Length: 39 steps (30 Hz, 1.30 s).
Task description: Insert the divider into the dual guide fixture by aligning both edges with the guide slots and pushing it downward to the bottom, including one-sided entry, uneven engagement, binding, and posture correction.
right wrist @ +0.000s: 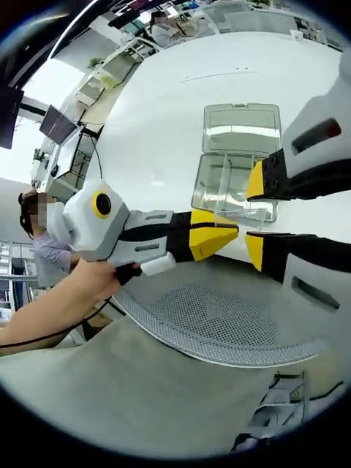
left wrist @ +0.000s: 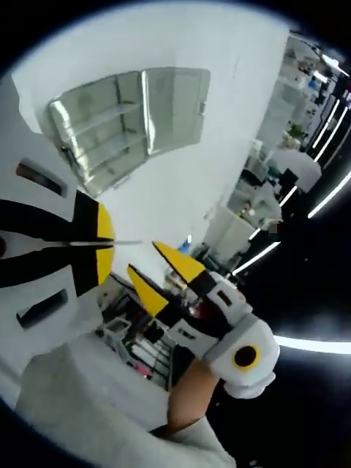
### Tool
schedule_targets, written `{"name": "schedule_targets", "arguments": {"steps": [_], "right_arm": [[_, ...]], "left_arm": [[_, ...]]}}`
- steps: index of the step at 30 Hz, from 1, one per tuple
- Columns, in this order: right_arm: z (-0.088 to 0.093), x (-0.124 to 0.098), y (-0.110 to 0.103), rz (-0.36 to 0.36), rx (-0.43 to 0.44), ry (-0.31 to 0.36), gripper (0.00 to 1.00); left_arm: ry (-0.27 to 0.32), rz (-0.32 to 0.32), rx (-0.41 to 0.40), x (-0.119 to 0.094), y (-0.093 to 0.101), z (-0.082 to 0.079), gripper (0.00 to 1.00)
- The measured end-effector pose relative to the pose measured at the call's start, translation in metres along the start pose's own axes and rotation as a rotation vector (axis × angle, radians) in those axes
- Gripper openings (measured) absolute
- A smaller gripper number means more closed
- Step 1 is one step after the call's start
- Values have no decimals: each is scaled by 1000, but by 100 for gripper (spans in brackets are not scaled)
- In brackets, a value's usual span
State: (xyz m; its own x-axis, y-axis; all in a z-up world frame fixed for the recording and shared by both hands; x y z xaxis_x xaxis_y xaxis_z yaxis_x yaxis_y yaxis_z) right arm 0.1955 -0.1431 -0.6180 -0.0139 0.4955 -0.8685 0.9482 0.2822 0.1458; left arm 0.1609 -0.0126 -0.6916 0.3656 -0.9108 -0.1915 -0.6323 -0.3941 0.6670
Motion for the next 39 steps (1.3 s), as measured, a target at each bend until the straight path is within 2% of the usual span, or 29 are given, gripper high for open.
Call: {"name": "schedule_targets", "arguments": {"steps": [3, 5, 8, 11, 17, 20, 39], "right_arm": [[-2, 2, 1, -53, 8, 2, 10], [-3, 3, 4, -61, -5, -8, 9], [-5, 5, 5, -120, 15, 0, 8], [-5, 8, 6, -136, -6, -12, 4], [-9, 12, 7, -178, 19, 5, 3], [-9, 12, 6, -193, 6, -6, 0], [-8, 18, 4, -221, 51, -18, 0]], "left_arm": [[-32, 2, 98, 0, 1, -2, 0], [-29, 6, 108, -1, 3, -3, 0], [-29, 9, 141, -1, 4, -5, 0], [-38, 10, 173, -1, 5, -5, 0], [-63, -2, 276, 0, 7, -4, 0], [-66, 5, 296, 2, 10, -3, 0], [-55, 5, 364, 0, 8, 4, 0]]}}
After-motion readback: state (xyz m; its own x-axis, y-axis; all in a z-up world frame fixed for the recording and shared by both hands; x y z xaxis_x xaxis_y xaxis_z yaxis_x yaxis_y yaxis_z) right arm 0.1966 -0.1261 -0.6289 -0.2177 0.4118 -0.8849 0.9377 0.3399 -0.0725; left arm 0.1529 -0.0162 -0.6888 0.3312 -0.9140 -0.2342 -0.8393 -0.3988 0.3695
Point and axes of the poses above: the point that each gripper's makers call its tool centre point, and the gripper's own axes: x roughly forward along the fingers, y roughly to its right, z roughly out of its underside, the point moved 9 cm from there along -x, roughly backward along the fingers, and after that the axes turned 6 degrees about -x, right-handed, at the moved point
